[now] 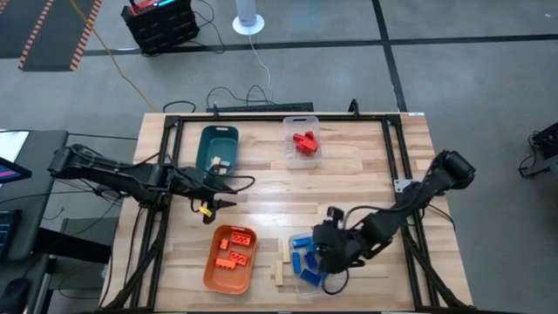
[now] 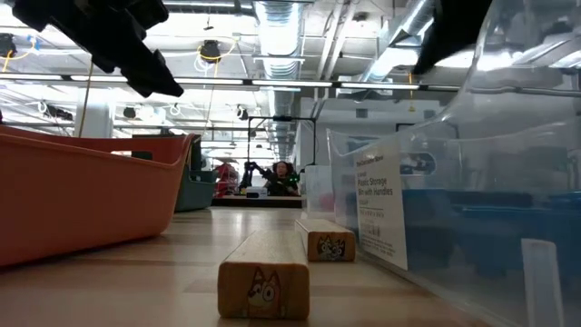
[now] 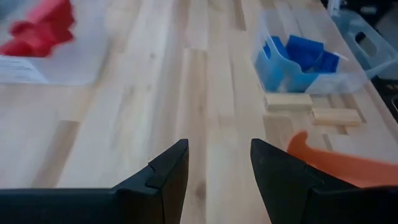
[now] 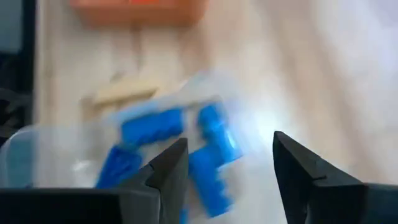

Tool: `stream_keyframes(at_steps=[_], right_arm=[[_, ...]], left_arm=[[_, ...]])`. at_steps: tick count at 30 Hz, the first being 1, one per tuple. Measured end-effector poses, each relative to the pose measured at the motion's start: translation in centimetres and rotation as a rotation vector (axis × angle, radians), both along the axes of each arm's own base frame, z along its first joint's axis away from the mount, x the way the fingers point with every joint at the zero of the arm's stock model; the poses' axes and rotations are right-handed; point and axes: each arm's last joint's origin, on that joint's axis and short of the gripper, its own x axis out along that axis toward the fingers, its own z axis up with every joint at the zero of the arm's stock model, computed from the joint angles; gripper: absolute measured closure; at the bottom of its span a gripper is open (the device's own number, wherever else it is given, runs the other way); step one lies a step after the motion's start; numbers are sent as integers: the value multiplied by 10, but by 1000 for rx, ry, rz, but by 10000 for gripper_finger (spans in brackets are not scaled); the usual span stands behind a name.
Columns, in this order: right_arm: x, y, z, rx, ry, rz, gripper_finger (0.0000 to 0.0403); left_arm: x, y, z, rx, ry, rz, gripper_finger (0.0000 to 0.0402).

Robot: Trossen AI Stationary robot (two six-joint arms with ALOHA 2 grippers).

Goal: Sort blocks
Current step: Put the brown wooden block into the blue bin

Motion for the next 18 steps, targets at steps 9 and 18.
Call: stream_keyframes(at_steps=[9,18], right_arm=[[-42,-25,1,-330,-158,-161,221],[-49,-72,-13,-435,-297,-390,239]], left_arm=[[40,-12,2,30,94,-89,233],[88,-25,-8,88,146,-168,233]])
